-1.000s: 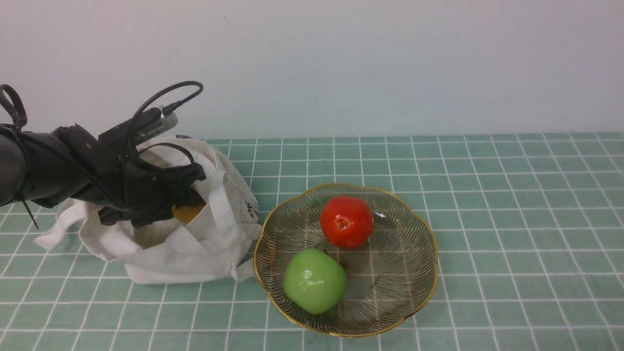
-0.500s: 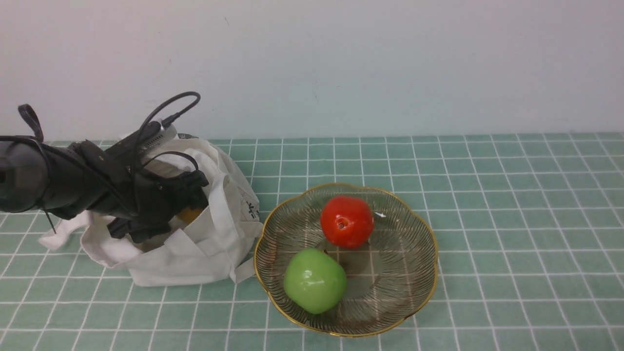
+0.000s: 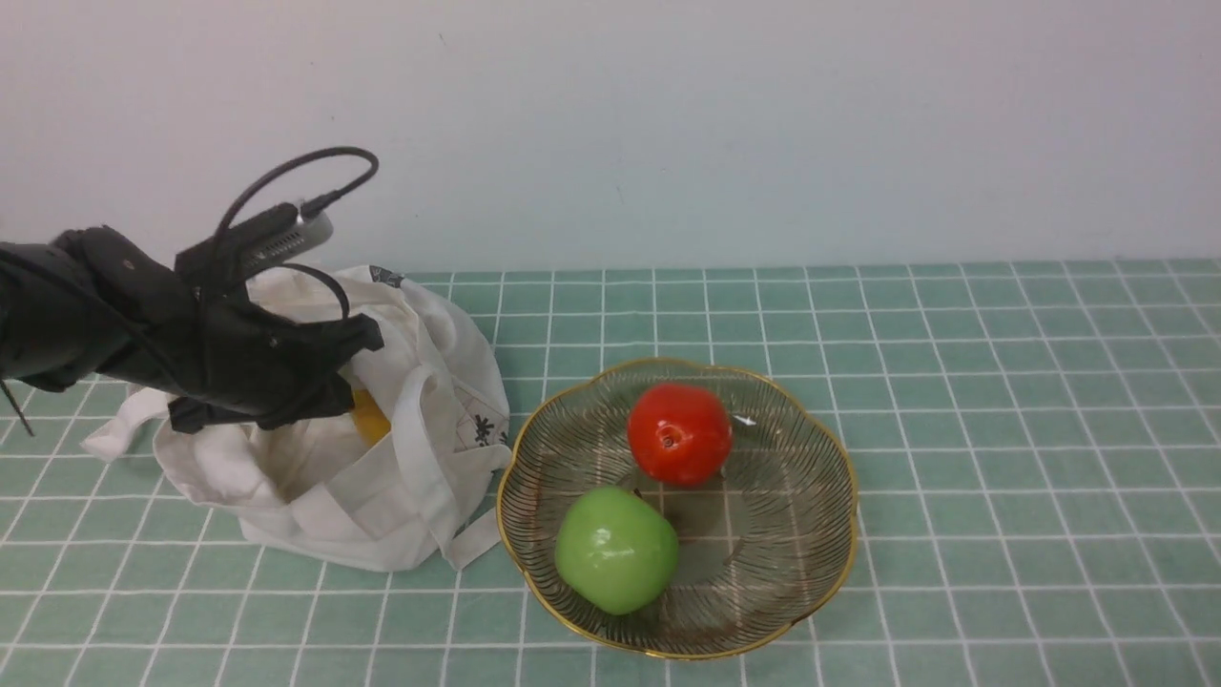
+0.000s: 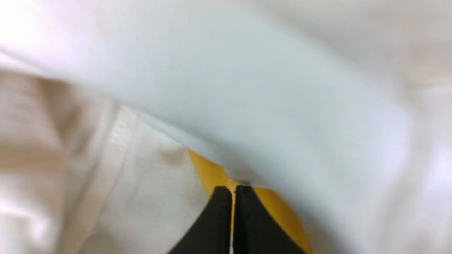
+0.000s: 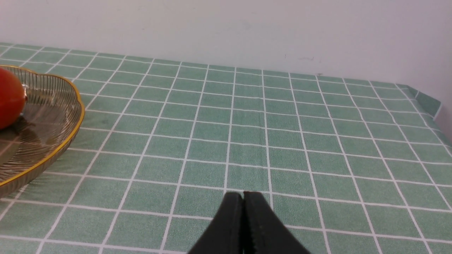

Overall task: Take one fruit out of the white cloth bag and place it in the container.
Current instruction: 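Reach into the white bag and grasp the banana with the left gripper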

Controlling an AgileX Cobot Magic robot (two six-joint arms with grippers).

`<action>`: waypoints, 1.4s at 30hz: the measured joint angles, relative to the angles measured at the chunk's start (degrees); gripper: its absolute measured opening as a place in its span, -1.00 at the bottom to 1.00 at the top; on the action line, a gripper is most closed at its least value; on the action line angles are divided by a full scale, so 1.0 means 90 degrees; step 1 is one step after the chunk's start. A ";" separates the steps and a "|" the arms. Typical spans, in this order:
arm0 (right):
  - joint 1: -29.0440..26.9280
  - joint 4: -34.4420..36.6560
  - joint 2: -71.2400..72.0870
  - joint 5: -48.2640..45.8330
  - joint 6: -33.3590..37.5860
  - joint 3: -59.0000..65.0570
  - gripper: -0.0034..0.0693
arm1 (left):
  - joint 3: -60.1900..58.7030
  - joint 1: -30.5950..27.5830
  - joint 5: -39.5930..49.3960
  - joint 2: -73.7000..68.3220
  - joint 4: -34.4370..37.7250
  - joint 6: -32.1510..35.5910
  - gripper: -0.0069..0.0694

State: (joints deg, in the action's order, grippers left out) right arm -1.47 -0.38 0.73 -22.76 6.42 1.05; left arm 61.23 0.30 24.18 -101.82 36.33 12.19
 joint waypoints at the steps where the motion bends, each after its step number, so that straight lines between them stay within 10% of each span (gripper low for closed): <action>1: 0.0000 0.0000 0.0000 0.0000 0.0000 0.0000 -0.95 | 0.0000 -0.0033 0.0090 0.0192 -0.0088 0.0022 -0.84; 16: 0.0000 0.0000 0.0000 0.0000 0.0000 0.0000 -0.95 | 0.0000 -0.0074 0.0942 0.0228 -0.0297 0.0057 -0.72; 33: 0.0000 0.0000 0.0000 0.0000 0.0000 0.0000 -0.95 | 0.0000 0.0298 -0.0343 -0.0722 0.0717 0.1184 0.39; 42: 0.0000 0.0000 0.0000 0.0000 0.0000 0.0000 -0.95 | 0.0015 0.0310 -0.0453 -0.0939 0.0997 0.1217 0.02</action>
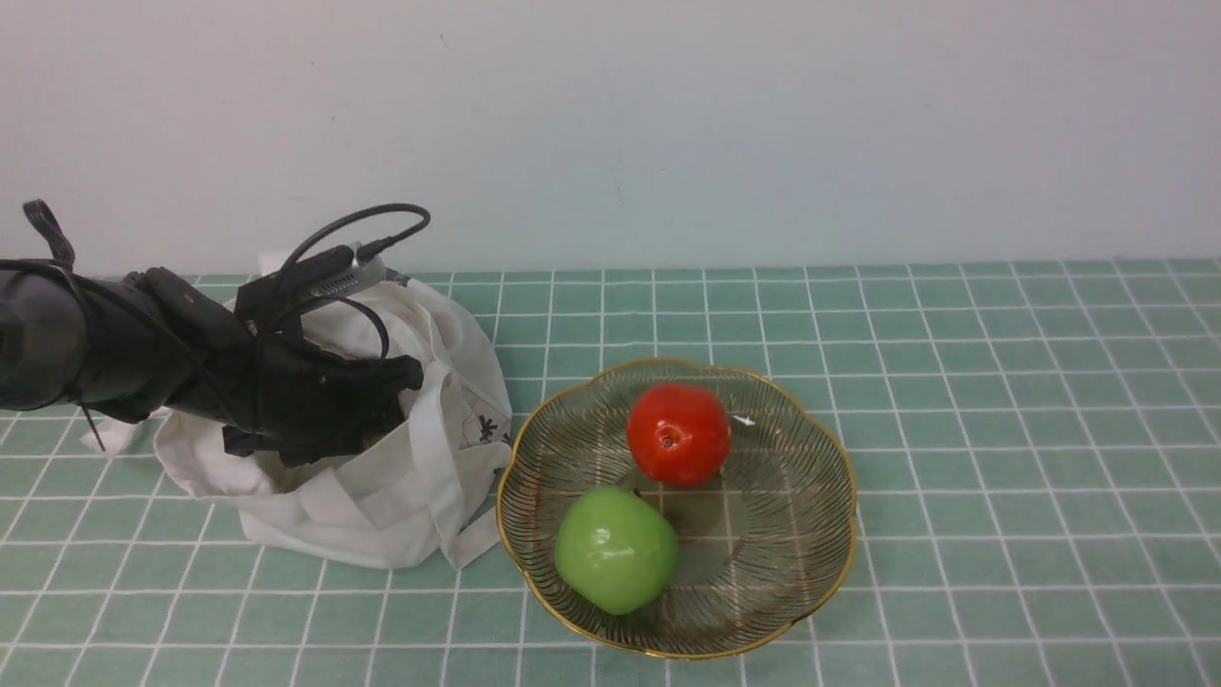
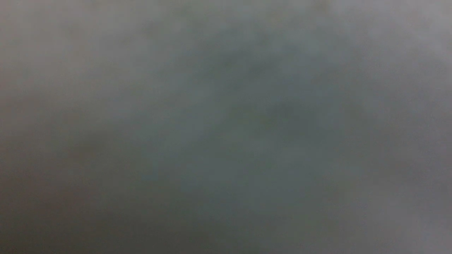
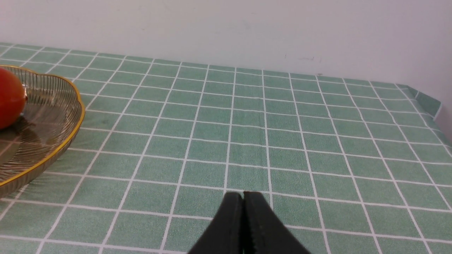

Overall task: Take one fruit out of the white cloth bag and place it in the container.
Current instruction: 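Reach into the white bag and grasp the banana with the left gripper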

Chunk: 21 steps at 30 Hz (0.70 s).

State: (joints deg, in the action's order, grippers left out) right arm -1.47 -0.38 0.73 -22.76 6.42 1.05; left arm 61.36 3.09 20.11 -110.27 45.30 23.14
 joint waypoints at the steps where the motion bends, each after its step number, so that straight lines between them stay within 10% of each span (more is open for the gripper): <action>1: 0.0000 0.0000 0.0000 0.0000 0.0000 0.0000 -0.95 | 0.0014 0.0000 0.0000 0.0013 0.0014 0.0000 -0.16; 21: 0.0000 0.0000 0.0000 0.0000 0.0000 0.0000 -0.95 | -0.0016 -0.0062 0.1353 0.1405 -0.1211 0.0162 -0.84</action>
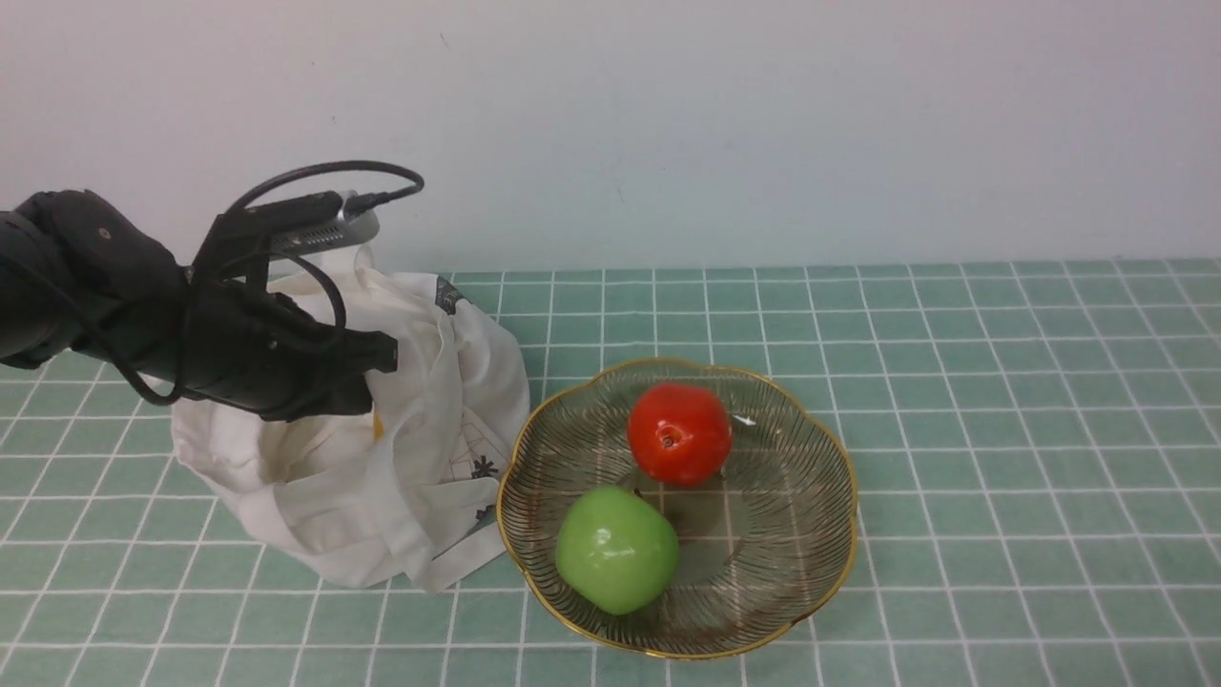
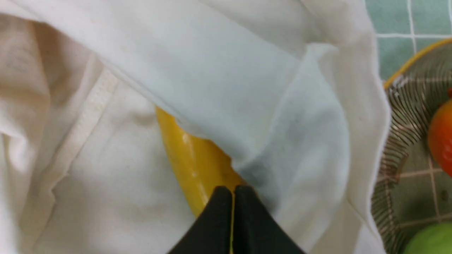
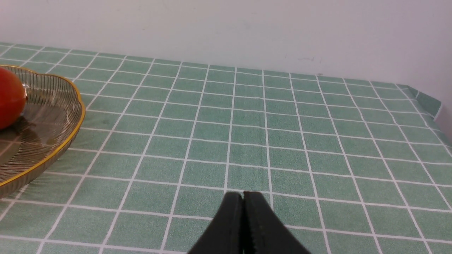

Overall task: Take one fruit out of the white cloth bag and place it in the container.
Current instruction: 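Reach into the white bag and grasp the banana with the left gripper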

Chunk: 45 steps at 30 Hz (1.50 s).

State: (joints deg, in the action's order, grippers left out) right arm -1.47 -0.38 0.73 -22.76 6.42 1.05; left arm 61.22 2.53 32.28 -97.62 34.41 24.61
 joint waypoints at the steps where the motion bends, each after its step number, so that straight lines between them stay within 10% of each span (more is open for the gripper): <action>1: 0.0000 0.0000 0.0000 0.0000 0.0000 0.0000 -0.95 | 0.0000 0.0000 0.0044 0.0000 -0.0014 0.0000 -0.84; 10: 0.0000 0.0000 0.0000 0.0000 0.0000 0.0000 -0.95 | 0.0000 0.0000 -0.0310 -0.0427 -0.0135 0.0026 -0.66; 25: 0.0000 0.0000 0.0000 0.0000 0.0000 0.0000 -0.95 | 0.0006 0.0331 -0.1008 -0.1133 0.0686 0.1077 0.74; 29: 0.0000 0.0000 0.0000 0.0000 0.0000 0.0000 -0.95 | 0.0006 0.0426 -0.1174 -0.1428 0.0717 0.1134 0.74; 35: 0.0000 0.0000 0.0000 0.0000 0.0000 0.0000 -0.95 | 0.0020 0.0426 -0.1328 -0.1538 0.0520 0.1154 0.06; 45: 0.0000 0.0000 0.0000 0.0000 0.0000 0.0000 -0.95 | 0.0007 0.0278 -0.0620 -0.0546 -0.0042 0.1055 0.03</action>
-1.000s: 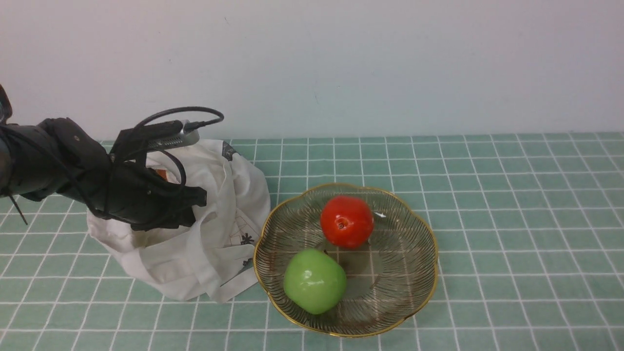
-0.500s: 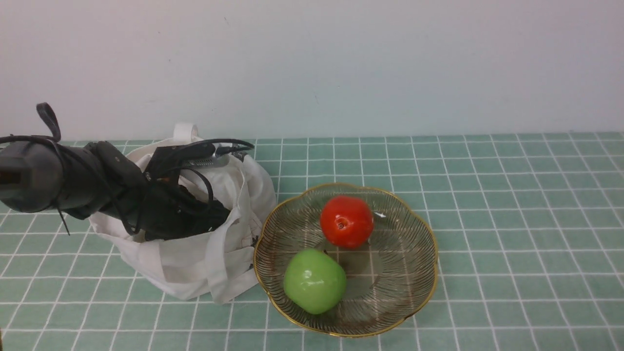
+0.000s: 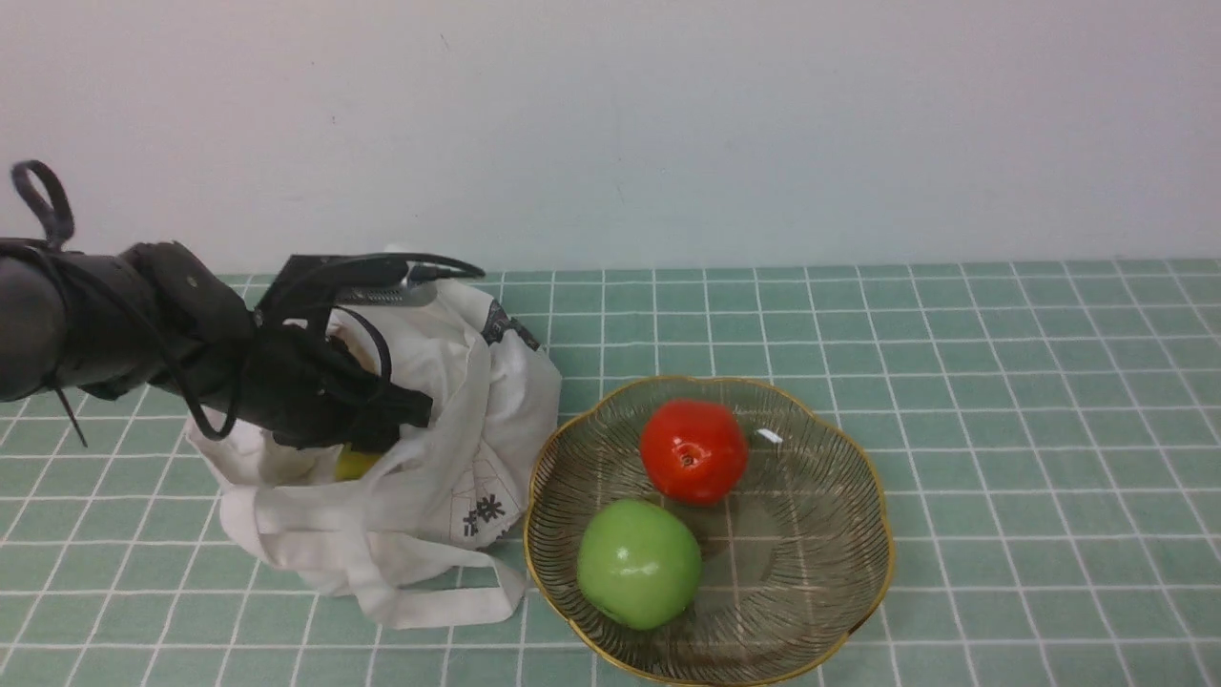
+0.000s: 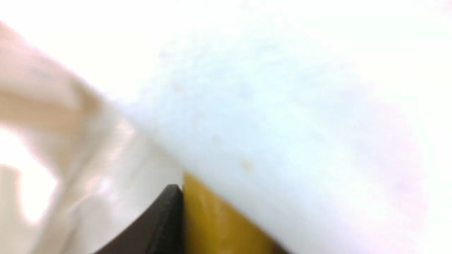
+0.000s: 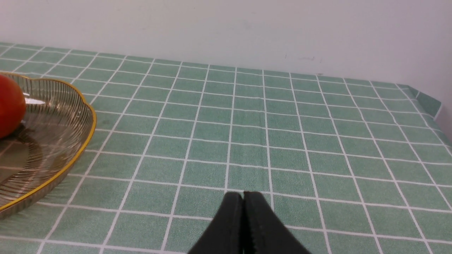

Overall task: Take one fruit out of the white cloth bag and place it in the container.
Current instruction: 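Reach into the white bag and grasp the banana with the left gripper, then place the banana on the plate with the left gripper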

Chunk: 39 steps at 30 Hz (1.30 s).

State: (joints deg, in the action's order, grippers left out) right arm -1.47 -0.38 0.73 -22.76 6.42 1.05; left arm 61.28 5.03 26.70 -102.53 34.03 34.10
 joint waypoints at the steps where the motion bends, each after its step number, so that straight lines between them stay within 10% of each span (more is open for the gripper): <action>1: 0.0000 0.0000 0.0000 0.0000 0.0000 0.0000 -0.95 | 0.0000 -0.0030 0.0045 0.0147 -0.0057 0.0000 0.03; 13: 0.0000 0.0000 0.0000 0.0000 0.0000 0.0000 -0.95 | 0.0007 -0.0125 0.1305 0.0924 -0.2072 -0.0963 0.03; 25: 0.0000 0.0000 0.0000 0.0000 0.0000 0.0000 -0.95 | 0.0488 -0.0146 0.3221 0.0929 -0.5687 -0.4555 0.03; 39: 0.0000 0.0000 0.0000 0.0000 0.0000 0.0000 -0.95 | 0.2158 -0.0090 0.4857 0.2440 -0.5812 -0.4925 0.03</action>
State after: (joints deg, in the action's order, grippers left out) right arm -1.47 -0.38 0.73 -22.76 6.42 1.05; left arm 80.71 4.22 70.42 -80.57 -18.27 -10.23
